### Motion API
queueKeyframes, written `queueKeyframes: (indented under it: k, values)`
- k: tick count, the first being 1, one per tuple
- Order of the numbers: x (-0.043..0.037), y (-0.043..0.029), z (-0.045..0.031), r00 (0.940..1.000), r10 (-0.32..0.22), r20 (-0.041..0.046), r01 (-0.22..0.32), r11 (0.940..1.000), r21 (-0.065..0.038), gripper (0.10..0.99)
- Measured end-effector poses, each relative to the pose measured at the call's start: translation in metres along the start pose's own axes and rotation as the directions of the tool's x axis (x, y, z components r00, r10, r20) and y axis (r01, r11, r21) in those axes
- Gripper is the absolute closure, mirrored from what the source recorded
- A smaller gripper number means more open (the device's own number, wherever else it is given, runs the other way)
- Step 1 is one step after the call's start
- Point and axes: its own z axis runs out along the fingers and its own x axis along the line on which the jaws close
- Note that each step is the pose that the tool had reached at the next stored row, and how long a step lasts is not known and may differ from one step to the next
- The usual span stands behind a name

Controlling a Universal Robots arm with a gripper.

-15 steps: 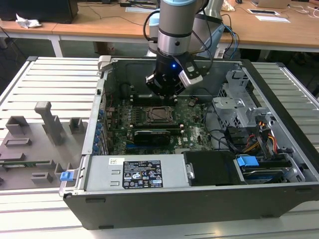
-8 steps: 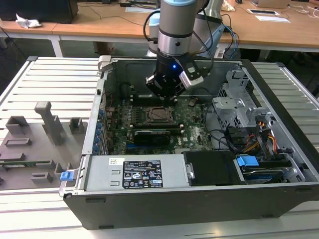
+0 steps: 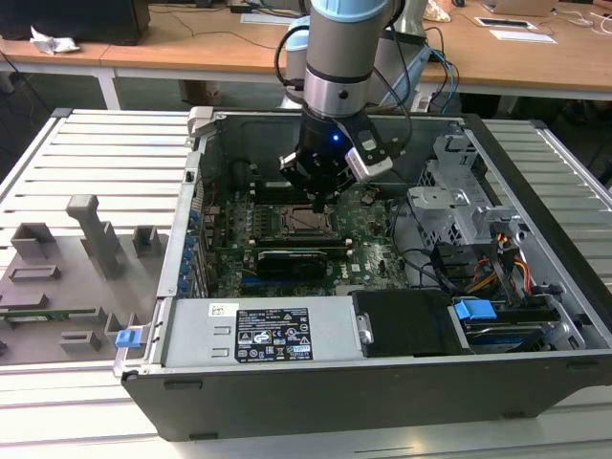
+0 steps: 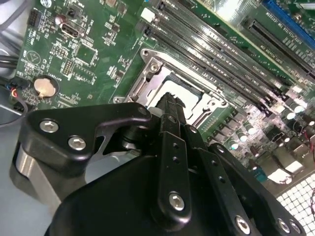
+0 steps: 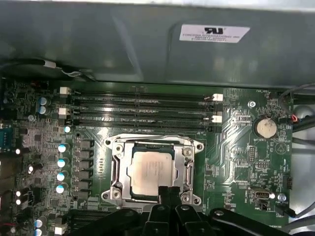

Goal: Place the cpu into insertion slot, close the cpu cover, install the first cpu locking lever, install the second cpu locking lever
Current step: 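Install the second cpu locking lever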

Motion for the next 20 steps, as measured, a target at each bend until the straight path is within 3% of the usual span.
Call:
queueKeyframes:
  k: [8, 16, 20]
  values:
    - [0.0009, -0.0198, 0.0008, 1.0, -0.002, 0.0001, 0.002, 1.0, -0.004, 0.98]
    - [0.0027, -0.0286, 0.0009, 1.0, -0.002, 0.0001, 0.002, 1.0, -0.005, 0.98]
    - [0.011, -0.0327, 0.0011, 1.0, -0.003, 0.0001, 0.003, 1.0, -0.005, 0.98]
